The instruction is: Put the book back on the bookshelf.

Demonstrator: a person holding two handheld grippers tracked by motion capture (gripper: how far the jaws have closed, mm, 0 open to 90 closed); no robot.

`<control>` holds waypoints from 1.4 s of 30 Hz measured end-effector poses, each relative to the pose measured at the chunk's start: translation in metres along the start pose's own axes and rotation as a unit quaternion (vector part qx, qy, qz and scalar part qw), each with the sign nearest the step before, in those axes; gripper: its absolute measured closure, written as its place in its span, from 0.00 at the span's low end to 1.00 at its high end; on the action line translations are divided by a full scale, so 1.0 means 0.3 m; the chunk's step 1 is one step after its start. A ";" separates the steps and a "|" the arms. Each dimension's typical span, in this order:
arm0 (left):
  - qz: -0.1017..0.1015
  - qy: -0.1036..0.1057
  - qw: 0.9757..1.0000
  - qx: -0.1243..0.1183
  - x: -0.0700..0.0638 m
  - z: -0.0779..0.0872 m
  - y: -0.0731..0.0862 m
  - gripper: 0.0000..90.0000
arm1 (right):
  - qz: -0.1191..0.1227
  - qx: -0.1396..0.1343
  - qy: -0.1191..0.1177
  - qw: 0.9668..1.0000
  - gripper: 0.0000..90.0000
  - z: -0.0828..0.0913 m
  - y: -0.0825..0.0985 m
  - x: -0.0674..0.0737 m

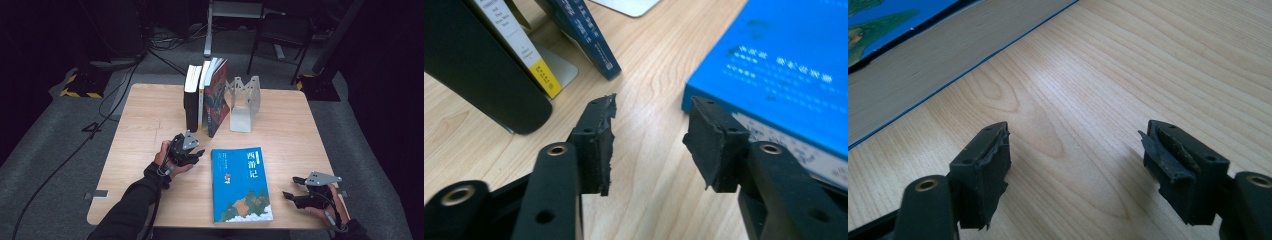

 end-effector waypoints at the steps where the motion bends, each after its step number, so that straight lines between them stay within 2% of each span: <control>1: -0.001 0.007 1.000 -0.002 -0.006 0.005 0.003 0.56 | -0.001 0.000 0.000 1.000 0.29 0.000 0.000 0.000; 7: -0.012 0.021 1.000 0.009 -0.035 0.027 0.029 0.52 | 0.000 -0.001 0.000 1.000 0.29 0.000 0.000 0.000; 10: -0.024 0.034 0.999 0.016 -0.060 0.042 0.049 0.51 | 0.000 0.000 0.000 1.000 0.29 0.000 0.000 0.000; 15: -0.047 0.058 0.997 0.030 -0.115 0.073 0.083 0.48 | 0.000 0.000 0.001 1.000 0.29 0.000 0.000 0.000; 18: -0.050 0.072 0.995 0.040 -0.150 0.092 0.108 0.46 | -0.001 0.001 0.001 1.000 0.29 0.001 0.000 0.000; 19: -0.050 0.072 0.995 0.040 -0.150 0.092 0.108 0.46 | -0.001 0.001 0.001 1.000 0.29 0.001 0.000 0.000; 23: -0.049 0.099 0.992 0.053 -0.213 0.123 0.152 0.44 | -0.001 0.001 0.003 1.000 0.29 0.001 0.000 0.001; 24: -0.049 0.099 0.992 0.053 -0.213 0.123 0.152 0.44 | -0.001 0.001 0.003 1.000 0.29 0.001 0.000 0.001; 25: -0.052 0.107 0.991 0.058 -0.232 0.133 0.167 0.44 | -0.001 0.002 0.004 1.000 0.29 0.001 0.000 0.001; 28: -0.048 0.121 0.989 0.062 -0.272 0.145 0.189 0.43 | 0.000 0.004 0.003 1.000 0.31 0.002 0.000 0.005; 30: -0.053 0.128 0.988 0.065 -0.294 0.153 0.198 0.43 | 0.003 0.005 -0.001 1.000 0.31 0.003 -0.002 0.011; 32: -0.043 0.140 0.987 0.063 -0.318 0.161 0.205 0.42 | 0.007 0.009 -0.004 1.000 0.32 0.003 -0.003 0.018; 33: -0.046 0.143 0.987 0.064 -0.327 0.166 0.209 0.42 | 0.009 0.009 -0.007 1.000 0.32 0.002 -0.004 0.025; 36: -0.036 0.151 0.986 0.060 -0.350 0.182 0.218 0.41 | 0.021 0.013 -0.012 1.000 0.32 -0.001 -0.009 0.043; 40: -0.031 0.164 0.984 0.062 -0.381 0.198 0.229 0.40 | 0.041 0.014 -0.031 0.999 0.33 -0.005 -0.014 0.075; 42: -0.032 0.176 0.982 0.064 -0.404 0.200 0.235 0.39 | 0.058 0.019 -0.055 0.997 0.33 -0.005 -0.017 0.107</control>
Point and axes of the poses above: each handheld gripper's, and its own axes: z roughly backward along the jaws, y roughly out of its underside, x roughly to its left, the point moved 7 cm from there along -z, roughly forward along the jaws, and after that the axes turned 5 degrees about -x, right-handed, at the moved point
